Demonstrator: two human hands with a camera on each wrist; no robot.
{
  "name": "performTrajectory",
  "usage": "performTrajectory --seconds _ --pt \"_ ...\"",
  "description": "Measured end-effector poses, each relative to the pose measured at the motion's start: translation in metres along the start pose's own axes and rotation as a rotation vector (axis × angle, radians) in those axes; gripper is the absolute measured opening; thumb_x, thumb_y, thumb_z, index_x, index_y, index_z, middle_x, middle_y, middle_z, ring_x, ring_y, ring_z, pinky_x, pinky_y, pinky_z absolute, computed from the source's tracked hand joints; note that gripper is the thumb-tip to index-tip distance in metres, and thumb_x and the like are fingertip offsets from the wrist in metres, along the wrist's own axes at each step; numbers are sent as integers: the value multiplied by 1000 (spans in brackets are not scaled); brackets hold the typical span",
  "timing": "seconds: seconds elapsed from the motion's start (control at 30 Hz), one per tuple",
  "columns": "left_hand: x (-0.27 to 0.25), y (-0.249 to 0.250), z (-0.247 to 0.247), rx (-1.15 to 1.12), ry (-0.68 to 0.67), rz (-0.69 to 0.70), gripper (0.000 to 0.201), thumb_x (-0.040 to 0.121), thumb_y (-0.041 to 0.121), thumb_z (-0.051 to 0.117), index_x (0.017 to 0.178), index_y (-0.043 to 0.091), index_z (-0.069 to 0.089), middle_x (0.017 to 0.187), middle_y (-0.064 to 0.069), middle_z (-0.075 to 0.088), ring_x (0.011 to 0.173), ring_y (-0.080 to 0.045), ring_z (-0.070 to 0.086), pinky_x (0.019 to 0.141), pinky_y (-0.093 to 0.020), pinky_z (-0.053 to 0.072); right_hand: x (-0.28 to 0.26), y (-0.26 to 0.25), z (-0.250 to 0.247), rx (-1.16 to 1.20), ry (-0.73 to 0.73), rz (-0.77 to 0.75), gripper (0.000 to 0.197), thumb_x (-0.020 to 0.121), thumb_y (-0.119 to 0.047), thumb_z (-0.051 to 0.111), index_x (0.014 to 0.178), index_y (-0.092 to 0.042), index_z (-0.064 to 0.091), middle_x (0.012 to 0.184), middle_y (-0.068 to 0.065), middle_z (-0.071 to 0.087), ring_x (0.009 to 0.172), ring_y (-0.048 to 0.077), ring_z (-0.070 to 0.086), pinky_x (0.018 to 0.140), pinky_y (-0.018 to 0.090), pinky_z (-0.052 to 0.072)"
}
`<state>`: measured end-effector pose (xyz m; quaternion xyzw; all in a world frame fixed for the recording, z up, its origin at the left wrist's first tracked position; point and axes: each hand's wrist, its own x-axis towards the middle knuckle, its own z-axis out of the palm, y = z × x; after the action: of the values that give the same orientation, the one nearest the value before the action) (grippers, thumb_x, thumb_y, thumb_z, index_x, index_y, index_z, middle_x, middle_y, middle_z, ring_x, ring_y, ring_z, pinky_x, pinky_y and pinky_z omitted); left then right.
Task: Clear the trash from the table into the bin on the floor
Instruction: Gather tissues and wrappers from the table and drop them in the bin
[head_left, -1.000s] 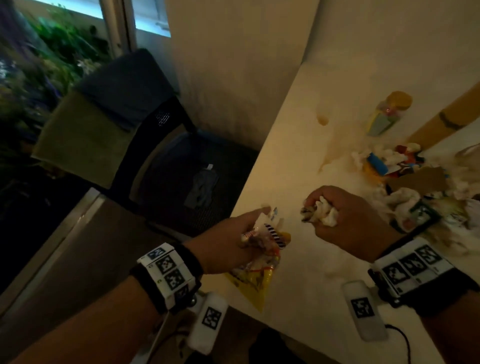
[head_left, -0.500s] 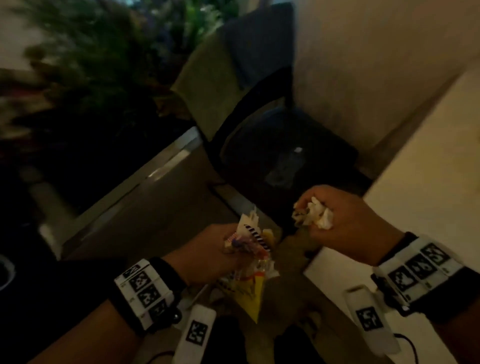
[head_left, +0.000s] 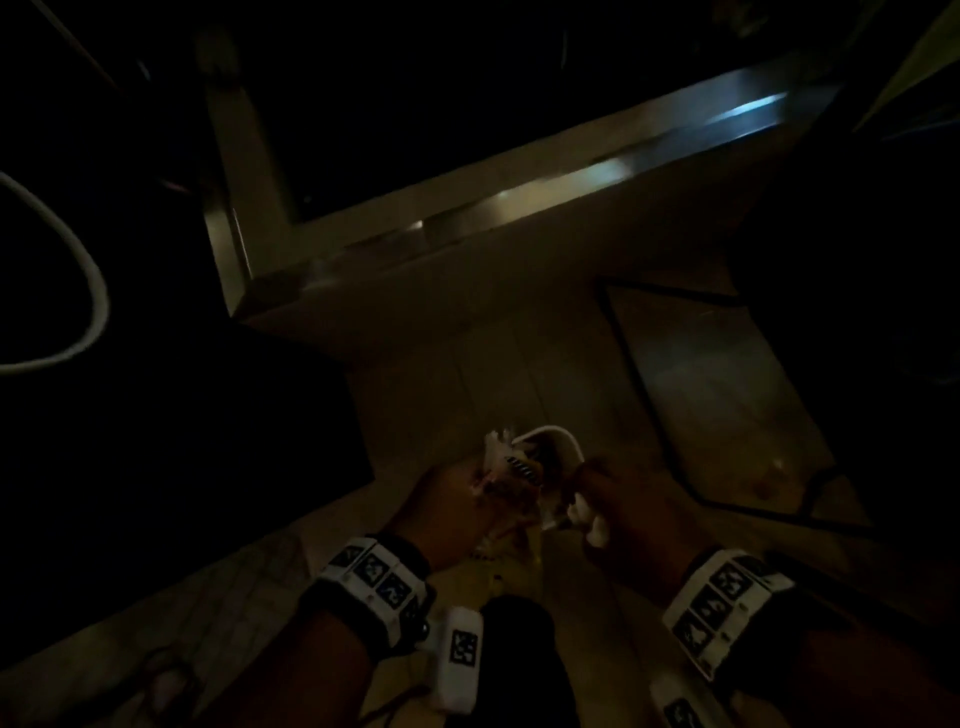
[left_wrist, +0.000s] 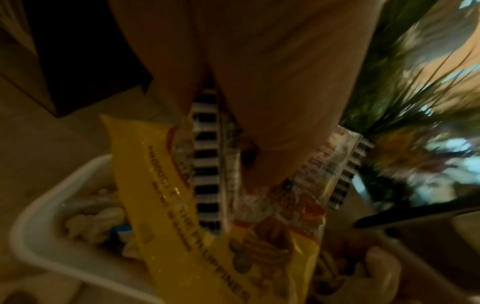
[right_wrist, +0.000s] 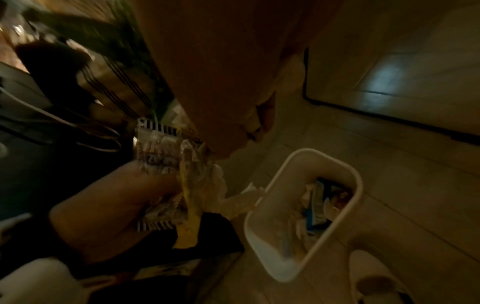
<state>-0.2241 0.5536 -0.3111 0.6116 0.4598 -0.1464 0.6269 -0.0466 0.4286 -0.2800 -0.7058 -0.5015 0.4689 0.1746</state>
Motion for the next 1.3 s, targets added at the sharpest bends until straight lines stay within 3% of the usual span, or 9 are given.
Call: performTrajectory --seconds 0.13,0.27,0.53,0.67,0.8,0.9,0.97,1.1,1.3 --pt "66 -56 14 65 -35 19 6 95 30 59 97 31 64 93 18 61 81 8 55 70 -3 44 52 64 42 -125 -104 -17 33 77 -15 59 108 -28 59 94 -20 44 81 -11 45 64 4 38" --pt "121 -119 30 294 -111 2 37 92 45 54 120 21 58 121 1 62 111 -15 58 98 -34 49 93 119 75 -248 -173 40 37 78 -12 60 114 -21 59 116 -1 53 98 16 56 73 25 48" --pt "165 -155 52 689 -173 39 70 89 37 57 149 29 21 148 -3 34 130 -25 41 108 -41 38 130 180 129 -342 -212 1 54 88 -53 49 135 -26 41 133 9 55 125 27 51 104 49 42" --pt "173 -157 61 738 -194 -91 65 93 38 52 149 27 21 143 -12 41 124 -29 46 105 -42 39 131 171 131 -211 -250 107 73 79 -80 18 139 -42 2 148 -2 28 139 12 14 120 35 7" --pt "167 -142 60 761 -174 -52 69 94 47 49 152 32 14 145 -9 37 129 -29 42 108 -40 35 123 176 134 -224 -322 214 72 88 -44 59 148 -25 25 157 6 16 144 27 19 115 35 20" --pt "152 -142 60 705 -98 -31 71 89 64 43 150 42 13 151 -5 28 134 -29 34 110 -44 34 105 170 126 -76 -320 255 86 80 -72 47 147 -23 23 154 2 27 141 21 27 115 25 16" --pt "131 -138 53 796 -87 40 66 86 73 19 146 47 21 152 1 27 136 -31 33 107 -47 36 89 156 111 -100 -329 337 56 97 -40 46 147 -22 28 154 2 29 140 16 29 111 15 15" --pt "68 -103 30 823 45 113 51 85 47 59 132 34 44 138 3 39 118 -26 57 88 -37 55 49 115 82 -73 -395 431 54 101 -20 39 148 -8 16 158 6 15 145 12 19 112 16 9" --pt "-30 -44 9 540 -131 -165 45 101 33 43 144 20 39 144 -4 45 128 -19 45 105 -23 34 -23 15 15 -89 -375 391 51 101 -25 41 148 -16 25 152 5 31 137 18 34 108 22 25"
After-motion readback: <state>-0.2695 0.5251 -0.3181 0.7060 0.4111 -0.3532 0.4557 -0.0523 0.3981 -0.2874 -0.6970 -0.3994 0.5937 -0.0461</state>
